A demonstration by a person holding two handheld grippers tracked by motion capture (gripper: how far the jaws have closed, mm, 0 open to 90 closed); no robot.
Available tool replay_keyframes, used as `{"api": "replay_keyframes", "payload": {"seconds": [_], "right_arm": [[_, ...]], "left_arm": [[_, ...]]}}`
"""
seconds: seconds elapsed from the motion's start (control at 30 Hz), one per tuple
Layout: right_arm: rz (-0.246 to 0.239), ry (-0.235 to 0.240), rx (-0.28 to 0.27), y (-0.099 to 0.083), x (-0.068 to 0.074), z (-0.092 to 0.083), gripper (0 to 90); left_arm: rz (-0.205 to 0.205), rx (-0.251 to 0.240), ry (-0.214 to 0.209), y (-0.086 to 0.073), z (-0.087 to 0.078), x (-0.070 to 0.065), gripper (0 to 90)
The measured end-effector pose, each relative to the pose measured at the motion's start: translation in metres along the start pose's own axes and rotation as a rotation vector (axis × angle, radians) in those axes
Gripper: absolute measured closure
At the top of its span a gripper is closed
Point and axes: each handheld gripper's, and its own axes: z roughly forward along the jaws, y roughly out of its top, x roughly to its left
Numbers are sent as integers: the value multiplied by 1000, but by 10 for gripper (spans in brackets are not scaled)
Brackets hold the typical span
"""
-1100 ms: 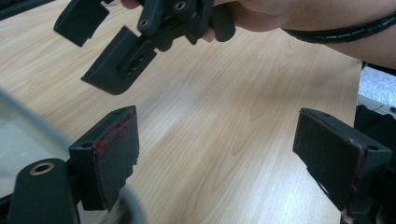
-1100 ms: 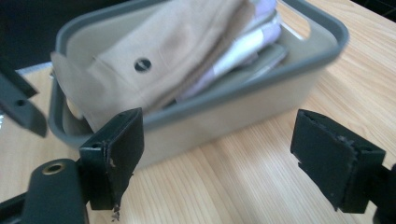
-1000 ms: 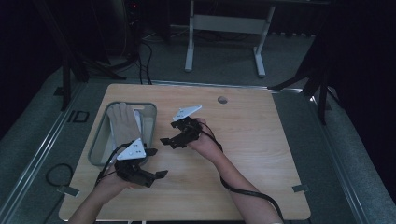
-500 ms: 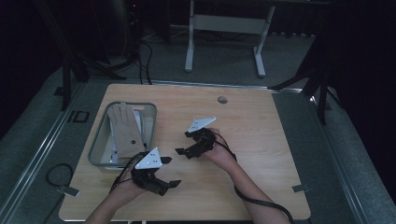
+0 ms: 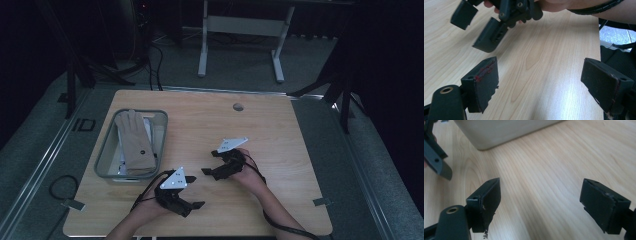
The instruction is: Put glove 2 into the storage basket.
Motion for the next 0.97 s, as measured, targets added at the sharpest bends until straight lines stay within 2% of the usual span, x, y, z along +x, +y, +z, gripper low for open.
{"api": "replay_keyframes", "payload": {"seconds": [0.2,0.33,0.57,0.97], "right_arm": [[10,-19,-13,-18,-2,-8,152],[10,-30,-9,-27,-2,-13,150],[-4,-60,9,-44,-4,-19,151],[-14,-72,-10,-47,-3,-20,152]], "left_arm": [[-4,-2,-18,0,12,0,148],[0,-1,-44,-1,21,-2,148],[-7,24,-61,-6,33,-3,148],[-14,25,-64,-8,33,-1,147]]}}
